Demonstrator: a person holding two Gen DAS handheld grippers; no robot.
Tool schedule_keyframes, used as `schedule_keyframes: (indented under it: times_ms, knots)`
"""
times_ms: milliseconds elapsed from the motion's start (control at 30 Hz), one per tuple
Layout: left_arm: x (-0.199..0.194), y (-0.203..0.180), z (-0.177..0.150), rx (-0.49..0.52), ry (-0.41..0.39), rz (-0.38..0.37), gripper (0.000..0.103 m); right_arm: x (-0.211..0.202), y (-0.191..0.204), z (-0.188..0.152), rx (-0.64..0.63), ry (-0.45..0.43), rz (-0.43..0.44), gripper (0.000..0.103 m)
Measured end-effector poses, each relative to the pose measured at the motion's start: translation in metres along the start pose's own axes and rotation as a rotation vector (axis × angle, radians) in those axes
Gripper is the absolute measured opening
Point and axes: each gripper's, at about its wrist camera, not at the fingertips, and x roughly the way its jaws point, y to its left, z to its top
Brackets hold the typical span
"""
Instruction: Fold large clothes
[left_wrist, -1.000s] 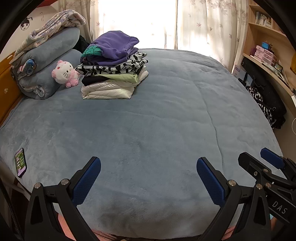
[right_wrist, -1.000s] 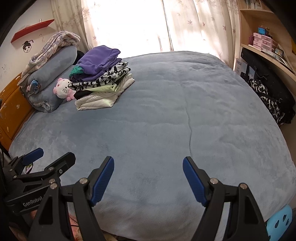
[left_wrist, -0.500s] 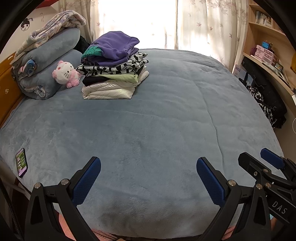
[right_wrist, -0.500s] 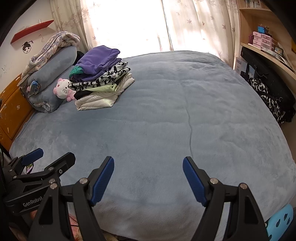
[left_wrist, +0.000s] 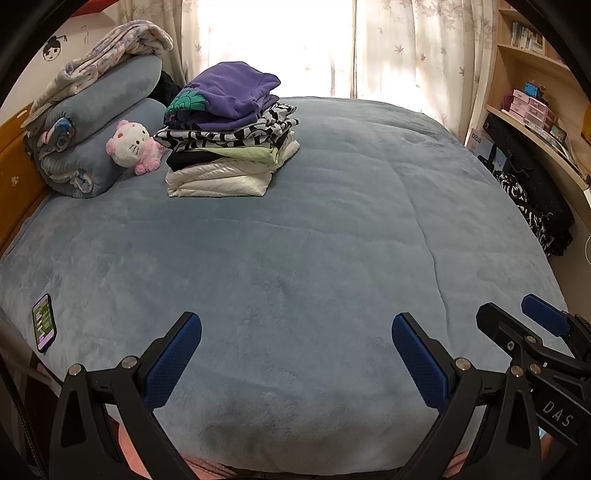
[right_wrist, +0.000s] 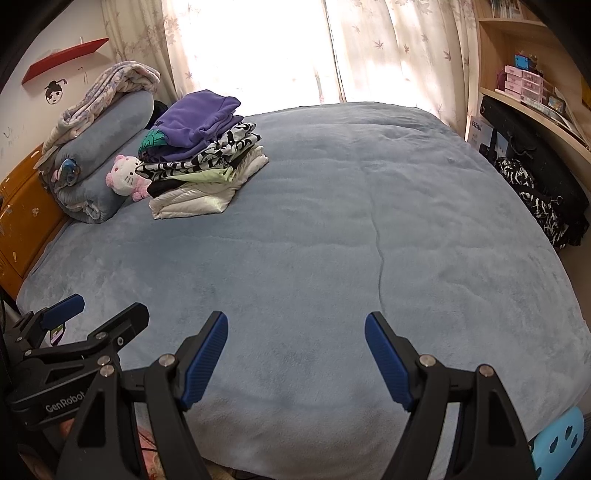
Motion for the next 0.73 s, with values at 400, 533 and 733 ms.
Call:
schedule_keyframes:
  times_ms: [400,533,733]
  knots:
    - [-0.0025,0.0006,-0.0029,0.007,-0.02,0.011,0.102,0.0,0.0024,-0.0008,0.002,0.0,-0.002,0.077]
    - [-0.0049,0.0005,-0.0042,0.01,-0.03,0.014,0.102,0.0001,0.0031,-0.001,-0.001,-0.001,-0.005,0.077]
    - [-0.0009,0.005,-0.0023,0.0,-0.015,0.001,0.102,0.0008,0.0023,-0.001,-0.001,0.002,-0.003,0.077]
